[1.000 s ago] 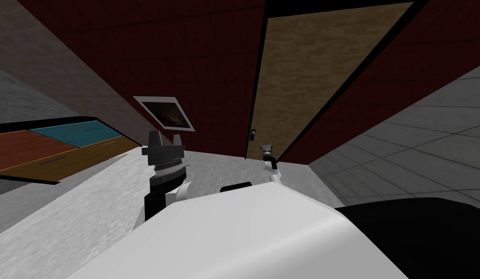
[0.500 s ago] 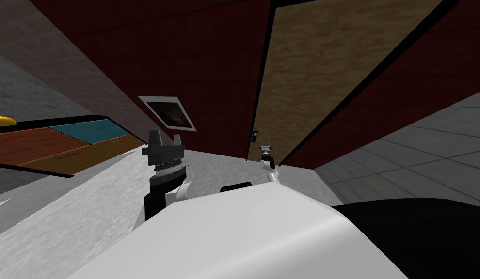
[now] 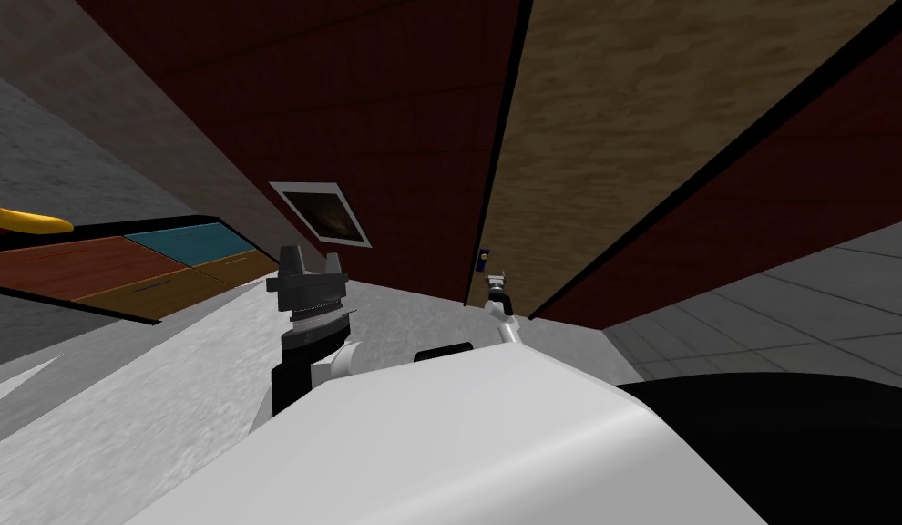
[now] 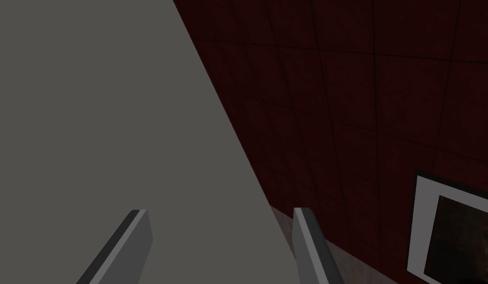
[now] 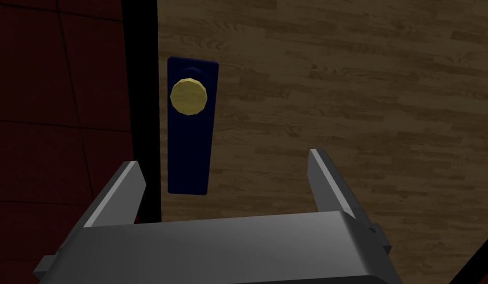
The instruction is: Pull the door open
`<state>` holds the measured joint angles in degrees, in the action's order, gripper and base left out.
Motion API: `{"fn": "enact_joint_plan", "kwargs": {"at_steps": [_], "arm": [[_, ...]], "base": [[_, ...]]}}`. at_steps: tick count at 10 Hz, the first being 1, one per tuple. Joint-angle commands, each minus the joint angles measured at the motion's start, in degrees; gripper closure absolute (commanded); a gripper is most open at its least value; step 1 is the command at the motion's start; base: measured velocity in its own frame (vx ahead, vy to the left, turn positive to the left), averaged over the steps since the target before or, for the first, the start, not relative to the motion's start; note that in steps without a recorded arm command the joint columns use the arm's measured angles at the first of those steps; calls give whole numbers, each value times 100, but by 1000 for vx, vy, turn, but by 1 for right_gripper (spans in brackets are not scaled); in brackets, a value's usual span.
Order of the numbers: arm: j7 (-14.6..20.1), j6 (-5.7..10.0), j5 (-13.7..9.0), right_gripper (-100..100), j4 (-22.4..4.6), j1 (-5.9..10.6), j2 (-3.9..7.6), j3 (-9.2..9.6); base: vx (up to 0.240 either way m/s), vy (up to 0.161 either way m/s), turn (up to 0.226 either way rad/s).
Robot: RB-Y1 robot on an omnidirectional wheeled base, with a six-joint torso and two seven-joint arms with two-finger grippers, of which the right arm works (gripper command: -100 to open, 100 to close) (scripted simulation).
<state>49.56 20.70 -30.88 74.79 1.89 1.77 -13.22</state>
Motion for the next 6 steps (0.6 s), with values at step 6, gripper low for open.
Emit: {"fn": "enact_joint_plan", "kwargs": {"at_steps": [6], "arm": [[562,-8,-270,-100,-569,303,-166,-88]], "base": [[111,-55,81]]}}
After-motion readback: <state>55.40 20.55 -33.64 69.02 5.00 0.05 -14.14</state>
